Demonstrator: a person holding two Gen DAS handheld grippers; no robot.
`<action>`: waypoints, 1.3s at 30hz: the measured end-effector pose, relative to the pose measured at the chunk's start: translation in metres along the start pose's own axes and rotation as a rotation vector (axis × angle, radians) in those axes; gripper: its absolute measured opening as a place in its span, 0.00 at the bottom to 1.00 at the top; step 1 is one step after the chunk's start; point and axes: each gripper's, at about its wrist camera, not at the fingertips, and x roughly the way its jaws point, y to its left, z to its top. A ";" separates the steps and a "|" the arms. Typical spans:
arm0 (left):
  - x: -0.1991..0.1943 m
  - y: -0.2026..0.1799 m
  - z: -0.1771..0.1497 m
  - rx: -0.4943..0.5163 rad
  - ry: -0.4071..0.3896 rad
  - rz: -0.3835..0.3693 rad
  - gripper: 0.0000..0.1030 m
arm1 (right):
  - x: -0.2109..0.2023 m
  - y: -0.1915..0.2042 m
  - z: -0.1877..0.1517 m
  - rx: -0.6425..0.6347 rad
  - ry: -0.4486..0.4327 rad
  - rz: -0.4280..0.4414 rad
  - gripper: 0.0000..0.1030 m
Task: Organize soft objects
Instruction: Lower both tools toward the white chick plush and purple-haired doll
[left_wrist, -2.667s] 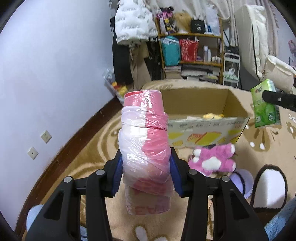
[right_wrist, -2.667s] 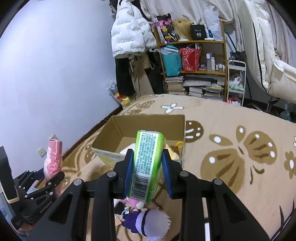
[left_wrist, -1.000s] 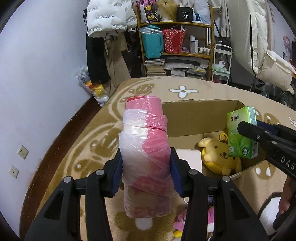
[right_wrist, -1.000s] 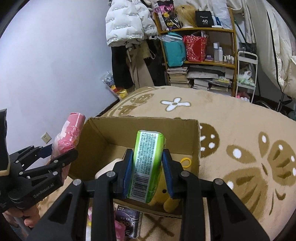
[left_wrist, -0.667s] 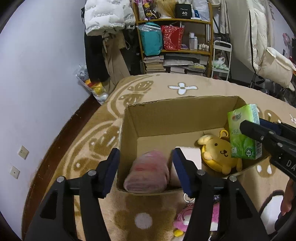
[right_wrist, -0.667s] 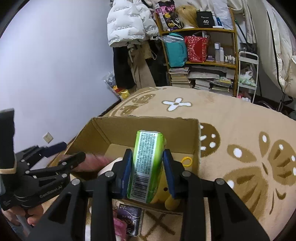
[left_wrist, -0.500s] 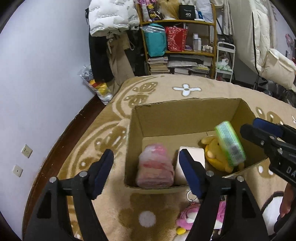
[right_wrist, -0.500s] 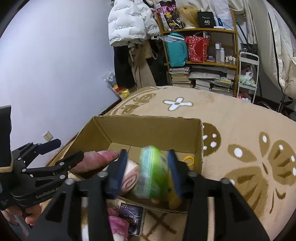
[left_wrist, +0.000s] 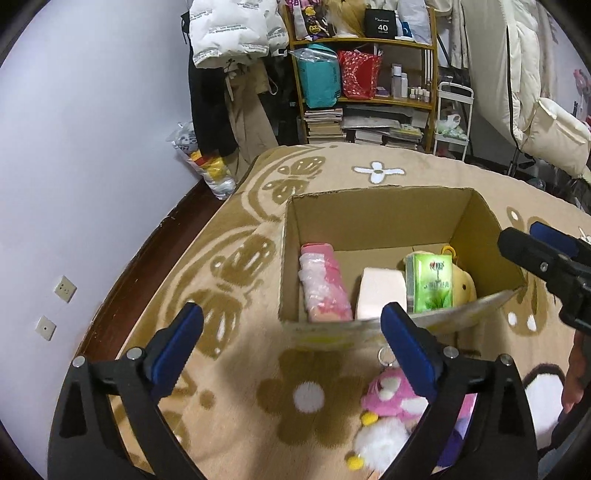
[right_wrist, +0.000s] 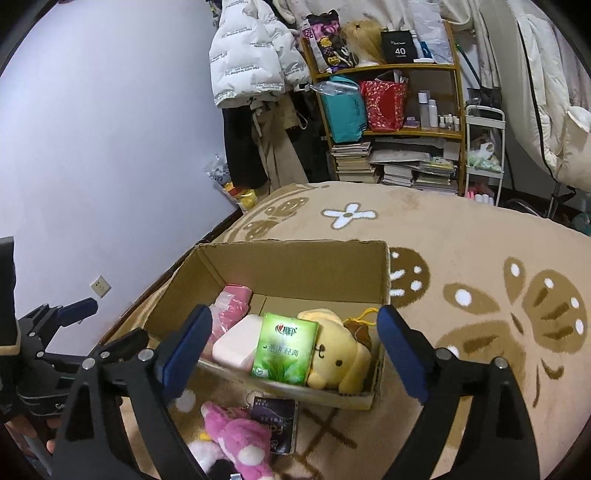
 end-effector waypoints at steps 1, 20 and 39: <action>-0.003 0.001 -0.002 -0.002 0.002 -0.001 0.95 | -0.003 0.000 -0.001 0.003 0.000 0.001 0.96; -0.054 0.008 -0.051 -0.008 0.058 -0.014 0.98 | -0.062 0.006 -0.034 0.035 0.069 -0.046 0.97; -0.045 0.004 -0.090 0.009 0.158 -0.050 0.98 | -0.062 0.009 -0.085 0.067 0.229 -0.082 0.97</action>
